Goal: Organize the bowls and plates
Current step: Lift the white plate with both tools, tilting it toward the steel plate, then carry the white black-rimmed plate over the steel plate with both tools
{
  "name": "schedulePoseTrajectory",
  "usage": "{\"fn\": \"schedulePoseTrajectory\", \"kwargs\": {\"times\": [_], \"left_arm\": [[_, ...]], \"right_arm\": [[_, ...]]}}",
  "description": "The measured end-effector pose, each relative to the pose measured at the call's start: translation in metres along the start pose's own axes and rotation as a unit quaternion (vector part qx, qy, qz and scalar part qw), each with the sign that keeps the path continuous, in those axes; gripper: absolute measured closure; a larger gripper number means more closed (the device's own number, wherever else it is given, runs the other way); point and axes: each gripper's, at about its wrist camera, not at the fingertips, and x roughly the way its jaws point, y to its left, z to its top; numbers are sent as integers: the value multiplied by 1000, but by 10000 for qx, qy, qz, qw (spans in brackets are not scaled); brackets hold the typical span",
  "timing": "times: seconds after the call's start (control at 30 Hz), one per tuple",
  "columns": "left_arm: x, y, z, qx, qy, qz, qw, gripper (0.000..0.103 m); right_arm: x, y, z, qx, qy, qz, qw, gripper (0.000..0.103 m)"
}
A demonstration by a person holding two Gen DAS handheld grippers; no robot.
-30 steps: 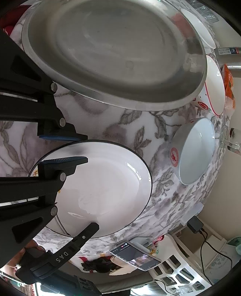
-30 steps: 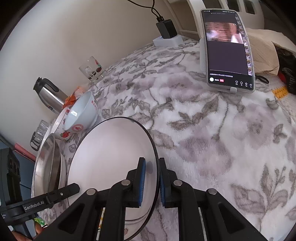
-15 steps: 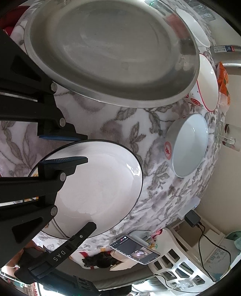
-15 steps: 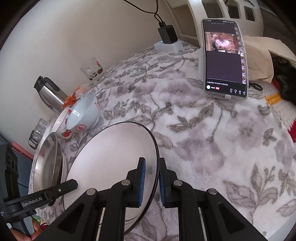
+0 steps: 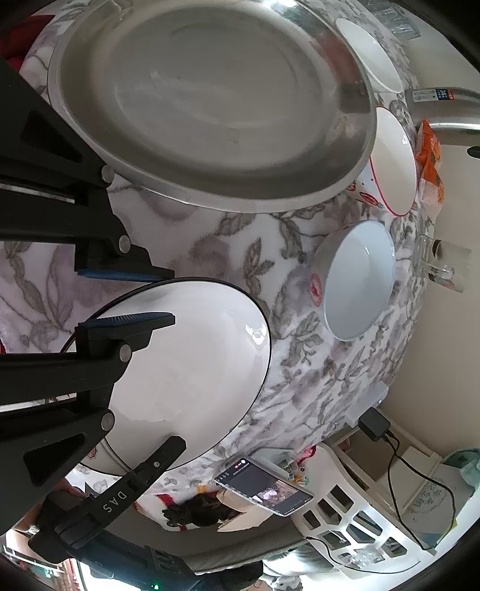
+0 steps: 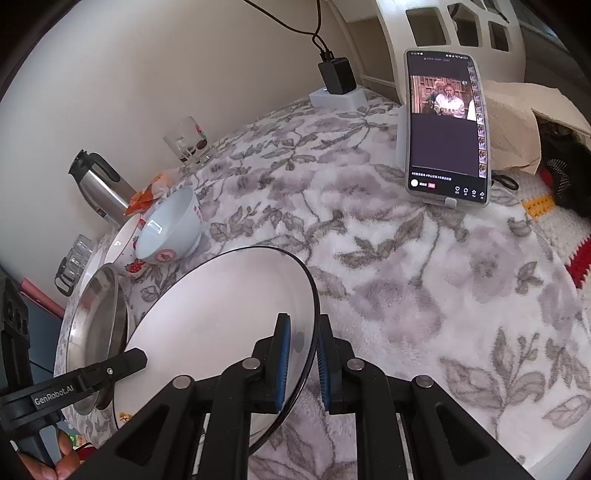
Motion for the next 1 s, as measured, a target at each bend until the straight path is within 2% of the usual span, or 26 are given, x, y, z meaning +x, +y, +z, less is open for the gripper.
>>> {"fn": "schedulePoseTrajectory", "kwargs": {"times": [0.27,0.6,1.0], "left_arm": [[-16,-4,4,80,-279,-131,9995,86],[-42,11,13,-134,-605,-422,9972,86],[-81,64,28,-606,-1125,-438,9908,86]], "right_arm": [[-15,8,5,-90,-160,-51,9998,88],[-37,40,17,-312,-424,-89,9986,88],[-30,105,19,-618,-383,130,9973,88]]}}
